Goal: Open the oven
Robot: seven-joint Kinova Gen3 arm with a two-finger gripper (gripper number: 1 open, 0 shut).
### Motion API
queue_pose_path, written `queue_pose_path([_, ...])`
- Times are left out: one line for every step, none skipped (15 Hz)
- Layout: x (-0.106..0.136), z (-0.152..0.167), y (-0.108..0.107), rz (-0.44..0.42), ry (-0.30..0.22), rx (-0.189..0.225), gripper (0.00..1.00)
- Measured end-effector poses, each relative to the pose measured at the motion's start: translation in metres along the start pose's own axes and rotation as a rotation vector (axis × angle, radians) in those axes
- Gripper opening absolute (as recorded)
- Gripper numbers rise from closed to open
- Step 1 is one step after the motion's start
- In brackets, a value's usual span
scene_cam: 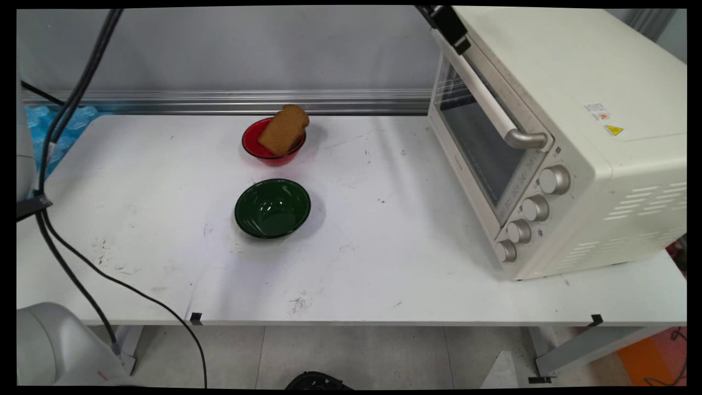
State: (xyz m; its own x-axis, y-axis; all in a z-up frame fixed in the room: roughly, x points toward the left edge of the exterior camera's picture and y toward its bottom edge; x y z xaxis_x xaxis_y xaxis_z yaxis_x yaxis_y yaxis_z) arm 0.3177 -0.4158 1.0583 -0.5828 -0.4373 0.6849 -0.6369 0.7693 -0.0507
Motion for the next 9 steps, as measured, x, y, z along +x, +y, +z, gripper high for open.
queue_pose_path([0.003,0.005,0.001,0.000,-0.003,0.002,1.00])
queue_pose_path([0.006,0.010,0.002,-0.001,-0.006,0.002,0.00])
queue_pose_path([0.008,0.015,0.004,-0.001,-0.008,0.002,0.00])
queue_pose_path([0.011,0.020,0.005,-0.001,-0.011,0.001,0.00])
queue_pose_path([0.013,0.025,0.006,-0.002,-0.015,0.001,0.00])
queue_pose_path([0.014,0.029,0.006,-0.003,-0.018,0.002,0.00])
queue_pose_path([0.016,0.034,0.007,-0.005,-0.021,0.003,0.00])
queue_pose_path([0.017,0.039,0.007,-0.006,-0.025,0.004,0.00])
queue_pose_path([0.018,0.043,0.007,-0.007,-0.027,0.005,0.00])
